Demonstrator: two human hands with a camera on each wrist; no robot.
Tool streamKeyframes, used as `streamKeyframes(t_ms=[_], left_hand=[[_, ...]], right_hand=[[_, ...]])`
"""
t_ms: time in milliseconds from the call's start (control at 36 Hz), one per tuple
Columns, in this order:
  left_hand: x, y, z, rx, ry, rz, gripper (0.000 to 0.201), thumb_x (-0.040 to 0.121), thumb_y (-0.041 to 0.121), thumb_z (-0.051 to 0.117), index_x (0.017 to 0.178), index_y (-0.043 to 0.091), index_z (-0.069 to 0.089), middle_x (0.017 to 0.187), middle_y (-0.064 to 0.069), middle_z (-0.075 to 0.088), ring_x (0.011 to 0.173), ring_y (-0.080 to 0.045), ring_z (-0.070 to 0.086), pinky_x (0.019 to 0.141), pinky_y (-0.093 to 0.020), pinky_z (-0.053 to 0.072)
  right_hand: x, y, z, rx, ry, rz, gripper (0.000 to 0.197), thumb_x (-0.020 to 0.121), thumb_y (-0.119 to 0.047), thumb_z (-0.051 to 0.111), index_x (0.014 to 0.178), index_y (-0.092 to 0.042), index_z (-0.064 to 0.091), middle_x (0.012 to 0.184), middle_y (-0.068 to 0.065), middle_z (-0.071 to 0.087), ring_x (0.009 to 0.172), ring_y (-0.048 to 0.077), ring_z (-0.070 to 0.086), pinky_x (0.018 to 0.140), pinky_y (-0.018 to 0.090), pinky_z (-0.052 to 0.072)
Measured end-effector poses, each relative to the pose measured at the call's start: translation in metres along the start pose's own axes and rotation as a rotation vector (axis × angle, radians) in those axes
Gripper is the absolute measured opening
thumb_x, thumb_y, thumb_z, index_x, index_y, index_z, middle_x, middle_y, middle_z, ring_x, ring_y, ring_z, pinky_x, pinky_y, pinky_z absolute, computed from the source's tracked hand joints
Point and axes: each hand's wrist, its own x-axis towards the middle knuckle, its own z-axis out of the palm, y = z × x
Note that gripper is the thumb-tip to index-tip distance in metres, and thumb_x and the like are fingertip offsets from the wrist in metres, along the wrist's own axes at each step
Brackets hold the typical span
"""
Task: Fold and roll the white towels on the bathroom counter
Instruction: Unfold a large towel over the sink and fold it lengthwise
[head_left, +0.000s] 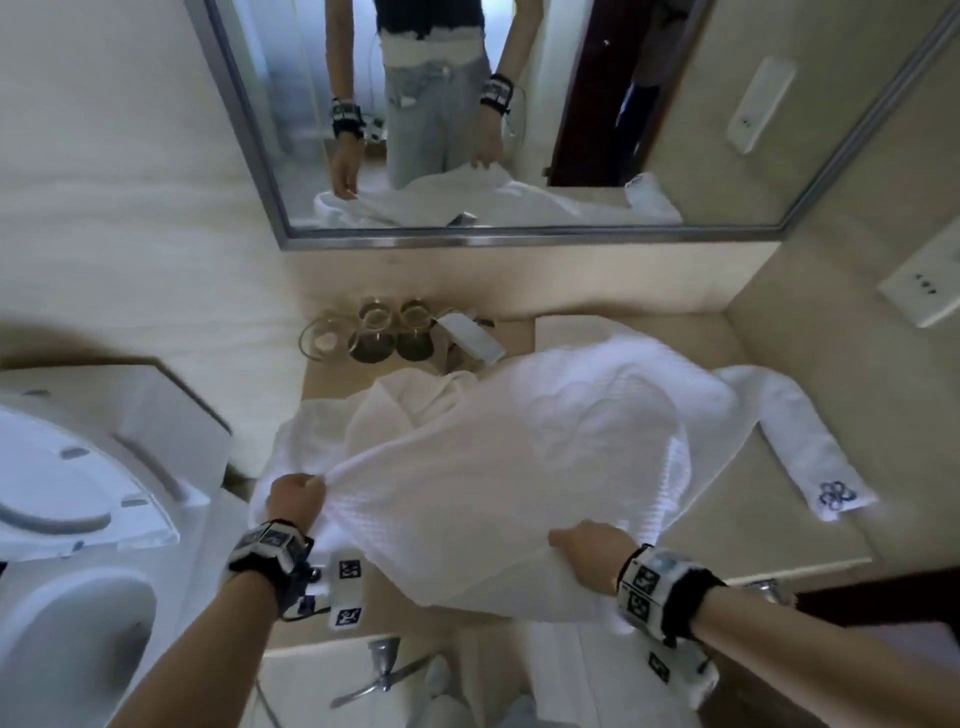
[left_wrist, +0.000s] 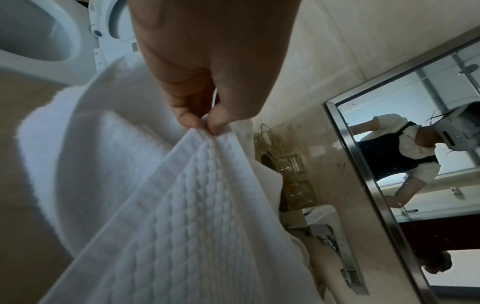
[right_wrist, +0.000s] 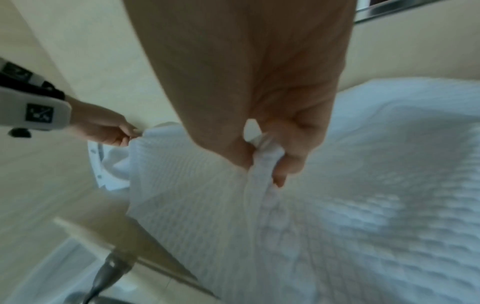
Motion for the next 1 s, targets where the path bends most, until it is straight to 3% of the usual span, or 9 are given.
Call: streamKeyframes(t_ms=[139,222,306,389,444,611,722,917,1000], left_hand=[[0.038,-0.007,0.001,-0.064,-0.079,-0.042,0.030,0.060,0.032,0.051,0.068,0.004,0.058,0.075,-0.016,0.059,0.073,-0.028,0.054,0.075,-0.038,0.048],[0.052,-0.013,0.006,-0.198,-0.159,-0.111,0.017,0.083,0.014,0.059,0.095,0.006,0.051,0.104,-0.014,0.053,0.092,-0.028,0.051,0.095,-0.051,0.048],[0.048,-0.013,0.008,-0.232,-0.157,-0.149,0.003,0.094,0.003,0.049,0.096,0.005,0.050,0.099,-0.014,0.054,0.087,-0.028,0.052,0.081,-0.043,0.051],[0.035,-0.006,0.002,-0.210,-0.167,-0.152,0.011,0.083,0.005,0.056,0.076,-0.003,0.056,0.063,-0.015,0.052,0.057,-0.024,0.046,0.059,-0.034,0.038],[0.031,-0.004,-0.006,-0.220,-0.180,-0.141,0.020,0.071,0.021,0.058,0.063,0.003,0.054,0.053,-0.012,0.046,0.051,-0.020,0.038,0.057,-0.034,0.033],[0.029,-0.010,-0.020,-0.365,-0.265,-0.135,0.016,0.078,0.018,0.061,0.074,0.004,0.057,0.064,-0.012,0.053,0.058,-0.021,0.048,0.059,-0.032,0.046],[0.018,-0.017,-0.019,-0.574,-0.215,-0.216,0.016,0.090,-0.006,0.054,0.076,-0.001,0.061,0.068,-0.012,0.063,0.066,-0.022,0.064,0.056,-0.020,0.057],[0.010,-0.034,-0.027,-0.600,-0.141,-0.214,0.006,0.088,-0.008,0.058,0.091,-0.002,0.058,0.076,-0.017,0.061,0.055,-0.017,0.067,0.056,-0.023,0.059],[0.005,-0.033,-0.028,-0.588,-0.142,-0.169,0.032,0.083,-0.012,0.059,0.104,0.009,0.046,0.077,-0.016,0.058,0.070,-0.027,0.063,0.065,-0.030,0.058]], right_hand=[[0.012,0.003,-0.026,0.228,0.131,0.088,0.026,0.091,-0.006,0.041,0.112,-0.020,0.046,0.094,0.011,0.052,0.088,0.030,0.057,0.063,0.032,0.042],[0.017,0.001,-0.040,0.416,0.159,0.159,0.020,0.092,-0.004,0.039,0.097,-0.023,0.044,0.079,0.005,0.050,0.075,0.032,0.064,0.046,0.029,0.044],[0.019,-0.001,-0.048,0.506,0.126,0.149,0.017,0.094,-0.011,0.041,0.100,-0.024,0.050,0.089,0.003,0.056,0.065,0.022,0.060,0.036,0.021,0.043],[0.023,-0.007,-0.059,0.525,-0.016,-0.007,0.013,0.090,-0.023,0.048,0.099,-0.027,0.057,0.091,0.003,0.061,0.075,0.023,0.064,0.052,0.022,0.046],[0.023,-0.019,-0.064,0.423,-0.187,-0.138,0.019,0.093,-0.021,0.051,0.110,-0.023,0.060,0.098,0.001,0.065,0.074,0.006,0.062,0.056,0.018,0.046],[0.042,-0.080,-0.083,-0.072,-0.580,-0.271,0.032,0.091,-0.033,0.057,0.120,-0.019,0.063,0.083,-0.005,0.062,0.069,0.010,0.055,0.066,0.023,0.047],[0.082,-0.120,-0.099,-0.257,-0.429,-0.298,0.051,0.080,-0.053,0.063,0.126,-0.029,0.058,0.113,-0.006,0.062,0.092,0.016,0.052,0.089,0.030,0.042],[0.134,-0.193,-0.113,-0.053,-0.117,-0.392,0.031,0.083,-0.032,0.062,0.106,-0.012,0.071,0.110,0.008,0.069,0.100,0.031,0.064,0.089,0.041,0.053],[0.151,-0.207,-0.110,-0.035,-0.048,-0.400,0.028,0.081,-0.021,0.065,0.105,-0.007,0.067,0.103,0.005,0.066,0.101,0.032,0.062,0.082,0.033,0.050]])
